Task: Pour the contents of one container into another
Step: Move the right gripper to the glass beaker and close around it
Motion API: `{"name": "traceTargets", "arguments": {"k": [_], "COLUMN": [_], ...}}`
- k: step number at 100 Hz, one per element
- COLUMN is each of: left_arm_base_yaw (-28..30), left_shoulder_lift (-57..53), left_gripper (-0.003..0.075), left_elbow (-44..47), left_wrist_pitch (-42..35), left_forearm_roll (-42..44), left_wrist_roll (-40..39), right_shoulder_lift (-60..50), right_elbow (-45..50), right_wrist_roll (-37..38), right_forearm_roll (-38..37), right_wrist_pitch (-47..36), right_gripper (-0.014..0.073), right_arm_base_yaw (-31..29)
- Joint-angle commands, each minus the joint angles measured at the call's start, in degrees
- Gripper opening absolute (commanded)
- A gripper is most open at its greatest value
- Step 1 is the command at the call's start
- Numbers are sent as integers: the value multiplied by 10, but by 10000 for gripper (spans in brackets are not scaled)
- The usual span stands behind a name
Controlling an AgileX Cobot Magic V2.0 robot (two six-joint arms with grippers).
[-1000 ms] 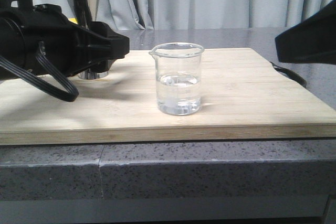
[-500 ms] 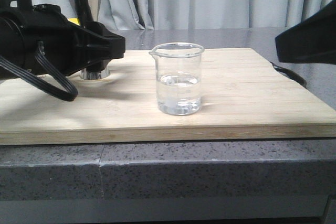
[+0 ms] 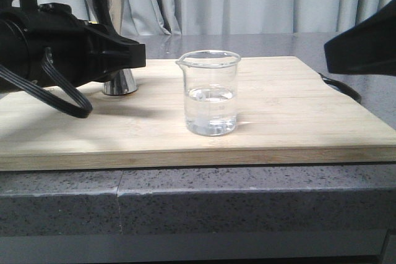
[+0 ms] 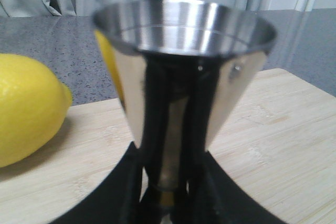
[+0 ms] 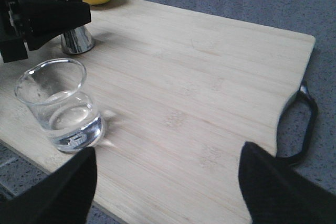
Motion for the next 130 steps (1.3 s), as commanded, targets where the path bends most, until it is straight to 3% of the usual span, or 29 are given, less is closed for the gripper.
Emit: {"name": "traceTargets", "arguments": {"k": [1, 16, 46, 130], "left_arm_base_yaw": [2, 2, 1, 1], "left_shoulder_lift": [-17, -22, -79, -128], "left_gripper": [-13, -20, -19, -19], "left_elbow": [-13, -13, -13, -13], "left_wrist_pitch": [-62, -61, 8, 56], "left_forearm_roll": [5, 13, 23, 35], "left_wrist_roll": [-3, -2, -2, -2], "right_shoulder_lift": [-6, -6, 4, 202], "right_elbow": [-13, -13, -13, -13], "right_wrist_roll": [-7, -7, -7, -7], "right_forearm_roll": [-2, -3, -20, -27], "right_wrist_pitch": [-33, -19, -48, -302], "right_gripper": [503, 503, 503, 503], "right_arm_base_yaw": [2, 9, 88, 199]}}
